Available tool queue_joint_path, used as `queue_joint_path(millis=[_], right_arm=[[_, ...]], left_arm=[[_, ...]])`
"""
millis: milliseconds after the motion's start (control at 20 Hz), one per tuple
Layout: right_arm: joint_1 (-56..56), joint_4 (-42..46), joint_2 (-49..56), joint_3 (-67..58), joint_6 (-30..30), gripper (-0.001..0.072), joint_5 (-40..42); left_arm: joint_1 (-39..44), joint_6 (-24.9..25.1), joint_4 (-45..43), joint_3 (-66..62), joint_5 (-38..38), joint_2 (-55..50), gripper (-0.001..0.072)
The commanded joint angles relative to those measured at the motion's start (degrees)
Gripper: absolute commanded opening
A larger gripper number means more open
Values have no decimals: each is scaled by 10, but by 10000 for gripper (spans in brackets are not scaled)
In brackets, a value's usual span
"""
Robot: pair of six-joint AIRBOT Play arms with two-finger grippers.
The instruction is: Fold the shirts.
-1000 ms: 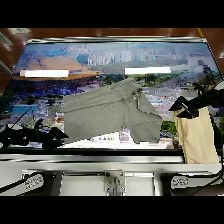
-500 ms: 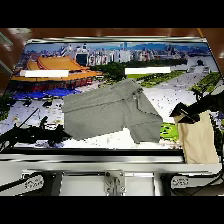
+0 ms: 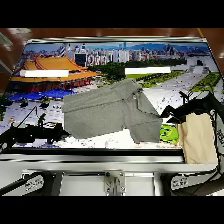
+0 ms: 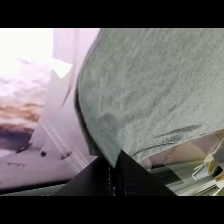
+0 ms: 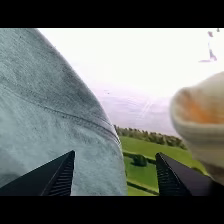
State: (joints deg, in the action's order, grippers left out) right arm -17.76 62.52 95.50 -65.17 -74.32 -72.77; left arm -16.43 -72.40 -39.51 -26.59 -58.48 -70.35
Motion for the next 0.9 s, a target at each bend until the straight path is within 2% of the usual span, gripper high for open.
queue_joint_path(millis=[0, 100, 150, 350, 450, 550, 750, 850], right_arm=[[38, 8, 31, 2, 8, 538, 9], [58, 28, 34, 2, 10, 294, 14], [67, 27, 31, -1, 26, 64, 9], [75, 14, -54, -51, 75, 59, -4], [75, 8, -133, -126, 102, 59, 2], [75, 2, -219, -241, 106, 59, 22], [75, 12, -371, -452, 83, 59, 179], [75, 20, -438, -496, 64, 59, 221]], left_arm=[[0, 5, 0, -2, 0, 12, 41], [0, 8, 1, -12, -1, 12, 40], [0, 9, 0, -23, -2, 15, 40], [1, 3, -70, -151, -24, 74, 37], [0, -4, -109, -285, -45, 125, 38], [0, -3, -111, -448, -45, 168, 39], [0, -3, -109, -799, 20, 213, 40], [0, -19, -115, -923, 35, 225, 40]])
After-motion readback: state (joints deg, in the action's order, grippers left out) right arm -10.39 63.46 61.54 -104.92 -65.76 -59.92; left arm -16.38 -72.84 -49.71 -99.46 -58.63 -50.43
